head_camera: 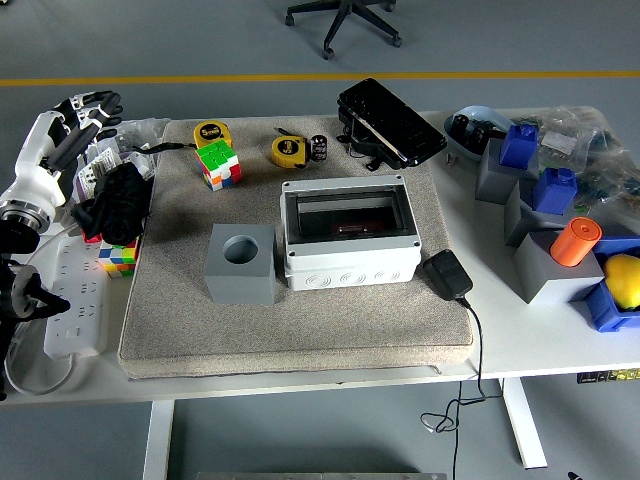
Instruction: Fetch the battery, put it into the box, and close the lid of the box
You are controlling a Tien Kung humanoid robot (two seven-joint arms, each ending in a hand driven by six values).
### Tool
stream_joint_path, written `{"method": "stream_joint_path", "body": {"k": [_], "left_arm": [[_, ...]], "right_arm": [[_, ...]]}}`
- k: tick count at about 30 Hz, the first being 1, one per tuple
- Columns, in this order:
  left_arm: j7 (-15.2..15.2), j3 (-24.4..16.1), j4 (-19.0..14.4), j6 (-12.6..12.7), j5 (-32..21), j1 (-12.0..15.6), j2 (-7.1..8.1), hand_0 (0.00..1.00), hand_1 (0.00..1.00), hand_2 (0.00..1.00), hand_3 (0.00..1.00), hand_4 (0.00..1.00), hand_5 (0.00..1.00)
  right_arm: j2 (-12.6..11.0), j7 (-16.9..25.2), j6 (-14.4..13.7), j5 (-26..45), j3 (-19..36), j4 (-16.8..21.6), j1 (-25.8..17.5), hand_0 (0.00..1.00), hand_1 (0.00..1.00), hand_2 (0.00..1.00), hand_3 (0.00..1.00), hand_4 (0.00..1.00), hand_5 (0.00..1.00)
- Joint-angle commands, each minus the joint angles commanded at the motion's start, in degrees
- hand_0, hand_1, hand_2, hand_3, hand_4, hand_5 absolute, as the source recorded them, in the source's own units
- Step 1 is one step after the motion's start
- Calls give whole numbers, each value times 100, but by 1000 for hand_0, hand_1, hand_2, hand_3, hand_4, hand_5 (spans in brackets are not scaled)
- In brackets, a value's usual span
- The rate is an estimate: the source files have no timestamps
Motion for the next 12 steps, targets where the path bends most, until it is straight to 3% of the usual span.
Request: {"method": "stream_joint_path", "body": {"k": [12], "left_arm": [[-4,-10,-11,5,-1,2,-1,710,709,678,708,998,575]], "right_arm": [[7,6,3,12,0,-9,3,585,638,651,579,951,488]]}}
